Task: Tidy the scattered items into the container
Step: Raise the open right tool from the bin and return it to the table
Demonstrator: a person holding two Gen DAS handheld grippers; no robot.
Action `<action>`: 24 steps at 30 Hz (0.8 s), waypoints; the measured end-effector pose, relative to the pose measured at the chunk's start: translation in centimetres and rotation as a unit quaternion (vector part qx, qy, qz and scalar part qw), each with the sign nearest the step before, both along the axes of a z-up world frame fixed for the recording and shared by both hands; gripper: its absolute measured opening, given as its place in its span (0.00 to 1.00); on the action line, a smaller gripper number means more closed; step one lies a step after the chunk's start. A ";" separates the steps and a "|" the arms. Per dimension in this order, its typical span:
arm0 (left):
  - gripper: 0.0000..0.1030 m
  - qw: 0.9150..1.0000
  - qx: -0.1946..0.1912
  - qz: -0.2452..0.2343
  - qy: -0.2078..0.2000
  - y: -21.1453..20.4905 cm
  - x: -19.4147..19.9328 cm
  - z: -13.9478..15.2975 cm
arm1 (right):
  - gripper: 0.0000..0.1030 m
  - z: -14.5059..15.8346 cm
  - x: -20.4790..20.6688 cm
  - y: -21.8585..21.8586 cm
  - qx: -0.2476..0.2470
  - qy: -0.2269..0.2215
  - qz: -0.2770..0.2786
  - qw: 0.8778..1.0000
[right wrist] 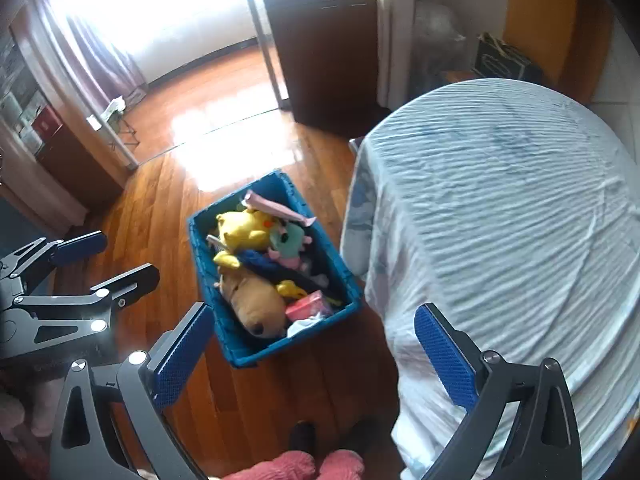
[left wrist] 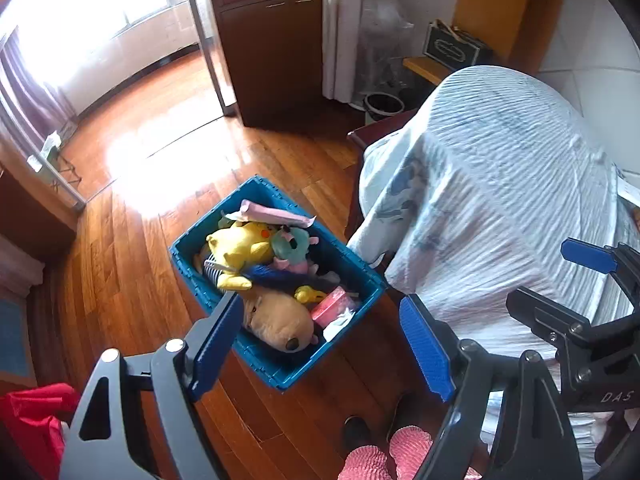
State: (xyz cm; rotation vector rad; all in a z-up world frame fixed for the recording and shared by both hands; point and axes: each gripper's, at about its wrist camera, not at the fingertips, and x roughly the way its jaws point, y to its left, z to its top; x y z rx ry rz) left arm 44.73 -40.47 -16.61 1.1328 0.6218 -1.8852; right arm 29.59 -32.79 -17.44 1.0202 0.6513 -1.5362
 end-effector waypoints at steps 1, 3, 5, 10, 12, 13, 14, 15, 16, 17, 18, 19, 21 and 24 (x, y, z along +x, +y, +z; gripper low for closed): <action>0.78 1.000 -0.004 -0.013 0.001 0.4 -0.9 0.4 | 0.98 0.3 -0.9 0.9 -0.002 0.003 -0.015 1.000; 0.78 0.999 -0.013 -0.040 0.003 1.5 -3.0 1.2 | 0.98 1.0 -2.7 2.8 -0.006 0.007 -0.046 0.999; 0.78 0.997 -0.020 -0.068 0.005 2.7 -5.1 1.9 | 0.98 1.7 -4.4 4.7 -0.010 0.012 -0.076 0.997; 0.78 0.990 -0.030 -0.137 0.012 6.2 -10.8 3.3 | 0.98 3.4 -8.9 9.9 -0.018 0.024 -0.153 0.988; 0.78 0.986 -0.033 -0.164 0.011 7.9 -13.1 3.7 | 0.98 4.1 -10.5 12.4 -0.019 0.029 -0.184 0.982; 0.78 0.983 -0.034 -0.178 0.013 8.8 -14.2 3.8 | 0.98 4.3 -11.3 13.6 -0.019 0.031 -0.199 0.979; 0.78 0.981 -0.034 -0.192 0.015 9.7 -15.3 4.1 | 0.98 4.5 -12.1 14.8 -0.019 0.032 -0.213 0.976; 0.78 0.978 -0.035 -0.205 0.018 10.7 -16.4 4.3 | 0.98 4.8 -12.8 16.0 -0.019 0.034 -0.227 0.973; 0.78 0.975 -0.035 -0.216 0.020 11.7 -17.5 4.5 | 0.98 5.0 -13.6 17.2 -0.020 0.036 -0.242 0.970; 0.78 0.973 -0.036 -0.227 0.022 12.6 -18.6 4.7 | 0.98 5.2 -14.4 18.5 -0.020 0.036 -0.255 0.966; 0.78 0.970 -0.035 -0.238 0.024 13.6 -19.6 4.8 | 0.98 5.3 -15.2 19.9 -0.020 0.036 -0.269 0.962; 0.78 0.968 -0.034 -0.248 0.026 14.6 -20.6 5.0 | 0.98 5.5 -16.0 21.3 -0.020 0.036 -0.283 0.958; 0.78 0.962 -0.033 -0.269 0.032 16.6 -22.6 5.3 | 0.98 5.7 -17.4 24.0 -0.021 0.035 -0.308 0.950; 0.78 0.954 -0.031 -0.297 0.036 19.7 -25.5 5.6 | 0.98 5.9 -19.3 27.8 -0.021 0.032 -0.342 0.939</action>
